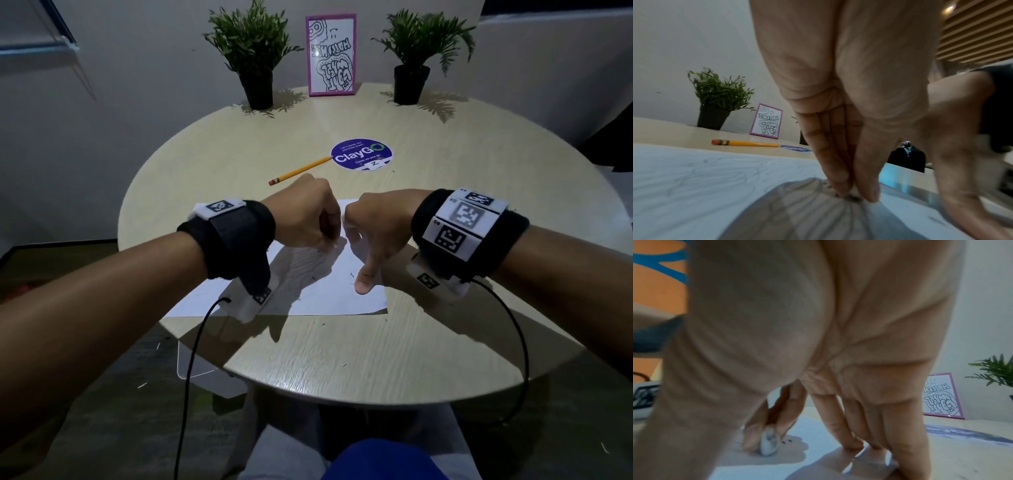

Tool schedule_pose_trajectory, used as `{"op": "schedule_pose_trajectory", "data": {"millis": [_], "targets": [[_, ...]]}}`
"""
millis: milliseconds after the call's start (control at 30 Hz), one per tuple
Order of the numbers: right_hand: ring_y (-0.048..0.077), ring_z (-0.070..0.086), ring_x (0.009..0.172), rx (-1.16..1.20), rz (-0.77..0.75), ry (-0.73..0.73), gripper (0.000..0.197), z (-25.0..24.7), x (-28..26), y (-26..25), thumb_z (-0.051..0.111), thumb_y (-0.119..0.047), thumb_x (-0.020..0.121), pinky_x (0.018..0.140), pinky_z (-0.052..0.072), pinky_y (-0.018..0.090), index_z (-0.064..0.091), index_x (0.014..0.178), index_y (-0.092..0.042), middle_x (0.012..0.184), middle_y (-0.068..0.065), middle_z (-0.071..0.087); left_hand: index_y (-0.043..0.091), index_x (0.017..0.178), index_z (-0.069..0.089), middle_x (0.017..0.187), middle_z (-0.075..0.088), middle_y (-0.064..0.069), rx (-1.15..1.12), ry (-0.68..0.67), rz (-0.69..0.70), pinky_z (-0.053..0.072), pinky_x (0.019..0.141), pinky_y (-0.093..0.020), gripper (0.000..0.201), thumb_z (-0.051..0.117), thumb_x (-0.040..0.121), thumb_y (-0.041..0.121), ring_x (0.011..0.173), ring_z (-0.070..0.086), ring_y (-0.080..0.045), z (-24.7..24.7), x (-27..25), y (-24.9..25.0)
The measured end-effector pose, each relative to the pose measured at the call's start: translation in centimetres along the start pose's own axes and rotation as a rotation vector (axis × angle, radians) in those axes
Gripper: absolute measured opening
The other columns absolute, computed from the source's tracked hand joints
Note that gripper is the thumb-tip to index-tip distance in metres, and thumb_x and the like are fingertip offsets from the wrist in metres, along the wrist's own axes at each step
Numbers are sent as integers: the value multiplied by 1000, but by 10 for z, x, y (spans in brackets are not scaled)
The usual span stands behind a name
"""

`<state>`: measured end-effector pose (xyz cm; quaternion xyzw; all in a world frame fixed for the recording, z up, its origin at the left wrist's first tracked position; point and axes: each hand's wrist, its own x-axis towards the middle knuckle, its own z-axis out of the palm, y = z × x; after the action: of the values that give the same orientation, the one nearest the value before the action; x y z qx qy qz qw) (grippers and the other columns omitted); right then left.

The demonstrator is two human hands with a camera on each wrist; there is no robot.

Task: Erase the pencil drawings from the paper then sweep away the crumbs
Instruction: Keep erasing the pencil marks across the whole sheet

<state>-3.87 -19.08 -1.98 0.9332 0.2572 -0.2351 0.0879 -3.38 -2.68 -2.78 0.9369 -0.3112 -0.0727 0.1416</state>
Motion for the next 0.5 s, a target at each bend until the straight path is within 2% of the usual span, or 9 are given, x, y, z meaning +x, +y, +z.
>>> {"op": "schedule_pose_trajectory", "data": {"millis": [100,200,267,400,500], "targets": [[19,64,90,5,-10,2,76,1,1,1,76,-78,58,75,54,34,66,105,-19,97,-4,68,17,83,78,74,74,8,-26,-15,31,52,68,-16,14,86,71,16,67,67,1,7,-14,6],[16,63,86,11,-36,24,55,0,5,3,76,-65,74,66,47,30,67,105,-20,89,-7,67,17,81,78,71,73,9,-42,-49,64,51,66,-14,13,86,70,17,66,66,1,10,-26,11],[16,64,85,13,-40,31,48,-1,7,5,78,-57,77,63,43,29,68,106,-19,87,-8,67,16,81,78,72,74,9,-40,-73,76,48,64,-11,12,85,71,16,67,66,1,7,-25,12],[24,64,95,-21,-28,49,57,-2,9,3,79,-58,74,79,53,35,64,110,-16,101,0,69,19,82,78,74,73,10,-50,95,-37,52,70,-20,13,86,72,23,69,66,1,-3,-3,3],[25,64,96,-23,-24,59,58,-2,12,3,81,-59,72,76,51,33,65,107,-15,103,3,69,21,80,78,73,73,10,-67,92,-82,55,71,-25,12,87,72,25,69,65,3,1,4,-3]]}}
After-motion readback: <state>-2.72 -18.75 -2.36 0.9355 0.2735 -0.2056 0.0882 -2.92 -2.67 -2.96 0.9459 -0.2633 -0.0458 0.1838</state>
